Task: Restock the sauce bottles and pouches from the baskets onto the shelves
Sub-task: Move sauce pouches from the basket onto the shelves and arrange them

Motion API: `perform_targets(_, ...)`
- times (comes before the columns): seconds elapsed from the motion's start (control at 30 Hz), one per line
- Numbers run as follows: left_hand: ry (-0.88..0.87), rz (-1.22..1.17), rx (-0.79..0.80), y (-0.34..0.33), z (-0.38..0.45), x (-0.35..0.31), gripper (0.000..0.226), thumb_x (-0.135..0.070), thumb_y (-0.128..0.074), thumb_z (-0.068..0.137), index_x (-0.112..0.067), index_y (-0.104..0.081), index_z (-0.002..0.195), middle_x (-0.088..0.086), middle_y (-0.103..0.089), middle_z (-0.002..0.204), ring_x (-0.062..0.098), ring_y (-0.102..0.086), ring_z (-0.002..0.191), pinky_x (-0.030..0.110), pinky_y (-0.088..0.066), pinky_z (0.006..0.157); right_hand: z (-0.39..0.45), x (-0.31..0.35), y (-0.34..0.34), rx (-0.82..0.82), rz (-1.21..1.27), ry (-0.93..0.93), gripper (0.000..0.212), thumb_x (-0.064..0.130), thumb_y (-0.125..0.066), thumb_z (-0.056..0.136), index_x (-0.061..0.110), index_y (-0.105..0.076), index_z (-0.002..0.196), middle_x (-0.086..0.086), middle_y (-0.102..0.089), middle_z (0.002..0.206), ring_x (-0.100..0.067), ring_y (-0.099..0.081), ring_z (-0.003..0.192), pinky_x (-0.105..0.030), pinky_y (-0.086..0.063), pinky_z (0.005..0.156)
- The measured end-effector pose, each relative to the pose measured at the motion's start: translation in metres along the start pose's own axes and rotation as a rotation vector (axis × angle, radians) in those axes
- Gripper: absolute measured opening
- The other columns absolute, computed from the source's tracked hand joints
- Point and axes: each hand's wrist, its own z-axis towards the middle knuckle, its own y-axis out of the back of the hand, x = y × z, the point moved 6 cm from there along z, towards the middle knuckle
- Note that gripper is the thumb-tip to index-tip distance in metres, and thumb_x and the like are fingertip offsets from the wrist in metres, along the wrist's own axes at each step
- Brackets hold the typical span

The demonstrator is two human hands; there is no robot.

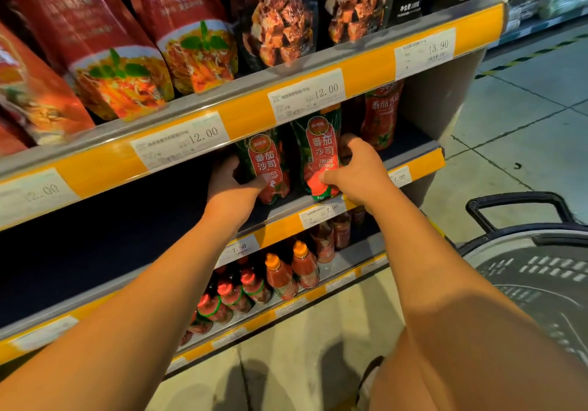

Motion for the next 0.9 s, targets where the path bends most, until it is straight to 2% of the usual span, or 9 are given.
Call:
perform_targets(0.07,0.001,-0.018,-0.003,0.000,0.001,0.002,0.085,-0.036,-0.083,0.085,-0.018,-0.040,0.156,0.002,-0.042,0.160,0.024,-0.041,0.145,0.027,-0.032,0.100,0.000,-0.001,0.002,-0.020,0.002,0.018,0.048,0.013,-0.089,0.073,0.018,-0.065,0.114,0.006,-0.068,0.101,-0.014,-0.068,0.088,-0.025,-0.054,0.066)
perform_targets(0.13,0.009,-0.042,0.003,0.000,0.002,0.005,0.085,-0.037,-0.084,0.084,-0.019,-0.041,0.155,0.002,-0.042,0.160,0.024,-0.042,0.144,0.029,-0.035,0.103,0.001,-0.002,0.003,-0.053,0.019,0.025,0.045,0.014,-0.088,0.076,0.022,-0.065,0.113,0.006,-0.068,0.102,-0.012,-0.066,0.091,-0.028,-0.055,0.071)
perform_targets(0.23,0.043,-0.108,0.048,-0.004,0.005,0.007,0.087,-0.033,-0.085,0.083,-0.020,-0.040,0.156,0.005,-0.044,0.159,0.028,-0.046,0.141,0.044,-0.042,0.114,0.005,-0.005,-0.001,-0.079,0.048,0.019,0.042,0.014,-0.088,0.078,0.020,-0.064,0.113,0.002,-0.070,0.107,-0.016,-0.067,0.095,-0.033,-0.057,0.078)
perform_targets(0.3,0.061,-0.146,0.080,-0.007,0.005,0.007,0.089,-0.031,-0.086,0.082,-0.020,-0.039,0.156,0.007,-0.044,0.158,0.029,-0.048,0.140,0.051,-0.044,0.113,0.008,-0.005,-0.004,-0.081,0.055,0.021,0.045,0.013,-0.087,0.079,0.016,-0.066,0.119,-0.001,-0.070,0.111,-0.020,-0.067,0.098,-0.037,-0.059,0.083)
perform_targets(0.37,0.061,-0.170,0.091,-0.009,0.003,0.008,0.089,-0.029,-0.087,0.081,-0.019,-0.039,0.156,0.007,-0.043,0.158,0.030,-0.046,0.141,0.052,-0.045,0.113,0.011,-0.004,-0.006,-0.090,0.064,0.042,0.044,0.013,-0.087,0.079,0.017,-0.066,0.118,-0.004,-0.068,0.114,-0.021,-0.065,0.099,-0.033,-0.058,0.081)
perform_targets(0.5,0.057,-0.206,0.084,-0.011,0.002,0.009,0.085,-0.027,-0.086,0.082,-0.019,-0.042,0.154,0.007,-0.046,0.156,0.029,-0.047,0.140,0.053,-0.045,0.112,0.014,-0.007,-0.009,-0.084,0.096,0.063,0.043,0.013,-0.087,0.079,0.028,-0.062,0.110,0.005,-0.067,0.105,-0.011,-0.064,0.093,-0.015,-0.049,0.069)
perform_targets(0.57,0.066,-0.219,0.093,-0.010,0.002,0.010,0.085,-0.027,-0.086,0.083,-0.019,-0.042,0.154,0.007,-0.047,0.156,0.029,-0.049,0.139,0.052,-0.045,0.112,0.015,-0.010,-0.011,-0.072,0.127,0.047,0.044,0.015,-0.088,0.079,0.029,-0.062,0.111,0.011,-0.069,0.103,-0.007,-0.065,0.095,-0.016,-0.051,0.071)
perform_targets(0.67,0.078,-0.213,0.104,-0.008,0.003,0.013,0.089,-0.030,-0.087,0.081,-0.022,-0.038,0.156,0.006,-0.045,0.157,0.029,-0.050,0.138,0.050,-0.045,0.112,0.018,-0.015,-0.013,-0.081,0.150,0.036,0.044,0.018,-0.088,0.080,0.029,-0.064,0.116,0.008,-0.072,0.106,-0.012,-0.068,0.097,-0.024,-0.057,0.078)
perform_targets(0.9,0.023,-0.165,0.062,-0.008,0.002,0.011,0.090,-0.034,-0.088,0.080,-0.021,-0.041,0.155,0.004,-0.044,0.159,0.025,-0.044,0.144,0.050,-0.044,0.114,0.026,-0.017,-0.017,-0.036,0.071,0.060,0.052,0.019,-0.088,0.081,0.021,-0.063,0.127,0.003,-0.072,0.110,-0.013,-0.068,0.093,-0.022,-0.053,0.073)
